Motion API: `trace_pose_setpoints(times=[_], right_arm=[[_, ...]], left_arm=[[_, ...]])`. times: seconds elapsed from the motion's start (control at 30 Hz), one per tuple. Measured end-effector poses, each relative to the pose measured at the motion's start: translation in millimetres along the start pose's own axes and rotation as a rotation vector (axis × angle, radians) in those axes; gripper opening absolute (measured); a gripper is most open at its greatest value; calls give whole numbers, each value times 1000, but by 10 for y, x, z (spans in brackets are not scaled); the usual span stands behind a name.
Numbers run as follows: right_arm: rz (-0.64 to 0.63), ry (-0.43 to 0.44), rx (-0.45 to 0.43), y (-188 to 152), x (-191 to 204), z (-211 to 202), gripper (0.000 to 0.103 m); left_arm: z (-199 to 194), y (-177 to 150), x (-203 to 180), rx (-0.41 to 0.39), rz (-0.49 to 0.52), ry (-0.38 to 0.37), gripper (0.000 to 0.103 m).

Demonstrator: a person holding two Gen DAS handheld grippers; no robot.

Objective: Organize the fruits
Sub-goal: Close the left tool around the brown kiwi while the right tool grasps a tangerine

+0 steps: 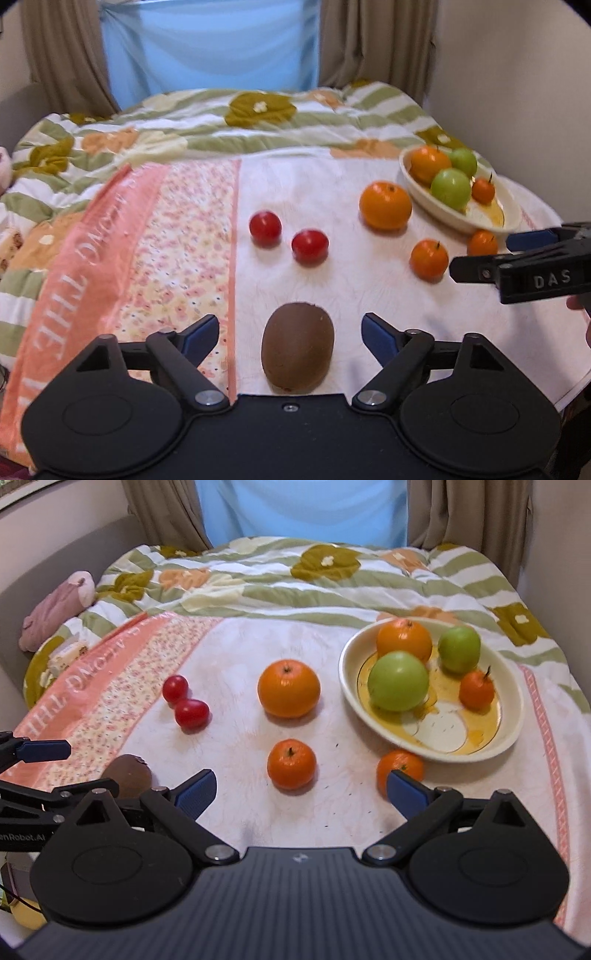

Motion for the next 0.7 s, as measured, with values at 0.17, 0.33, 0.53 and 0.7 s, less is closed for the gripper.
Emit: trace_pose_setpoints(times=[0.17, 0.33, 0.53, 0.7], right_arm=[[-25, -24, 22, -56, 88, 200, 103], [-50, -36, 21, -63, 146, 295, 103], [-54, -32, 43, -72, 138, 415, 96], [-55, -30, 48, -60, 123, 460, 94]], left_arm=[[179, -47, -21, 47, 57, -33, 79], [290, -75, -19, 85, 79, -46, 74], [359, -82, -47, 109, 99, -55, 66], [380, -112, -58, 128, 98, -57, 58]])
Point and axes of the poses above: each gripper's, at about its wrist camera, not at the fingertips, and z roughly the way its jaws point, x to its left, y to its top, the point moved 6 cm from there along z, roughly the way its jaws point, and after that the axes turned 5 degrees about z, right-handed, at the moved point
